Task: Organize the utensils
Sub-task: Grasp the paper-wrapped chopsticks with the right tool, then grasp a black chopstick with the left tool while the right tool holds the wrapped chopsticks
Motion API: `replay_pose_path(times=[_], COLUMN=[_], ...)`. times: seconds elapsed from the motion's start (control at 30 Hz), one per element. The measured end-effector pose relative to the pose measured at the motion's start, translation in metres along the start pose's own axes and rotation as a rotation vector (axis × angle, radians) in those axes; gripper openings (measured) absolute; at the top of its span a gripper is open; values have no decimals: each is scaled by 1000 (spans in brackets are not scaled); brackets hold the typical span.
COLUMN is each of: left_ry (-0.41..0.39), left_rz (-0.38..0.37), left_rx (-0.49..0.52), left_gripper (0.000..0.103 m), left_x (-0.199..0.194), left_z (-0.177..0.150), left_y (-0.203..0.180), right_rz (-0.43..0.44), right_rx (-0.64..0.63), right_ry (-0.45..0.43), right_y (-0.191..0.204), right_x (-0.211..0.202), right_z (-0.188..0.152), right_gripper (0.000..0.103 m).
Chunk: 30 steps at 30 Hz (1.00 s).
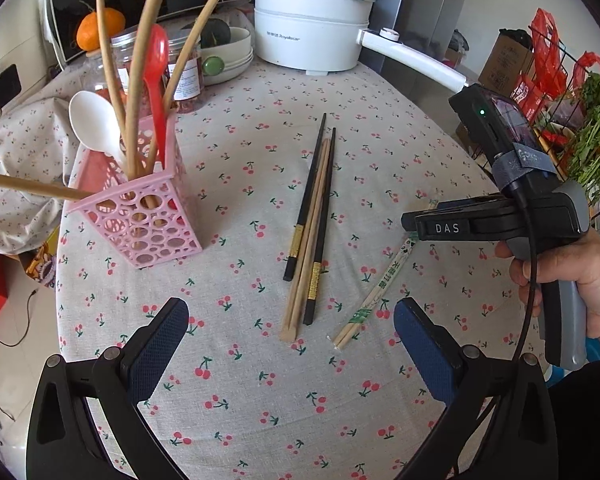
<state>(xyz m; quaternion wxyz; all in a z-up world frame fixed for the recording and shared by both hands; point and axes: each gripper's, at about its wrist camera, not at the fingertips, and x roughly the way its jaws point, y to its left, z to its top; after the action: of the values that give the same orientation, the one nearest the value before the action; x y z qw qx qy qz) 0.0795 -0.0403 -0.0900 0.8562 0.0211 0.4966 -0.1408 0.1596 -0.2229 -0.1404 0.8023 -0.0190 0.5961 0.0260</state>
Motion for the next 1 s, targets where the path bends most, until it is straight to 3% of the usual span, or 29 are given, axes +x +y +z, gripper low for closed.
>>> replay_pose_path(times=[0.03,0.1,0.2,0.43,0.73,0.9,1.0], left_ry=[-3,-9,-10,32,122,120,129], left_rz=[-6,-16,-24,-6,88,159,149], left_rx=[1,5,12,42,106,39,-30], left_gripper=[103,103,103,103,101,79,54], left_x=[1,2,7,21,59,93,114], left_z=[2,5,10,25,65,105,121], left_y=[-4,-12,-22,-36,-57,-51,-37], right_rz=[7,31,99,175,282,303,301], right_rx=[2,15,56,95,170,185,179], right_ry=[-2,-1,3,-48,-121,-118,-121], right_y=[-8,-25,-56,-81,-95,-96,-96], right_x=[-1,-2,-4,-28,-51,-47,-46], right_z=[0,0,-1,-14,-3,2,4], right_gripper=[43,17,4,3,4,4,4])
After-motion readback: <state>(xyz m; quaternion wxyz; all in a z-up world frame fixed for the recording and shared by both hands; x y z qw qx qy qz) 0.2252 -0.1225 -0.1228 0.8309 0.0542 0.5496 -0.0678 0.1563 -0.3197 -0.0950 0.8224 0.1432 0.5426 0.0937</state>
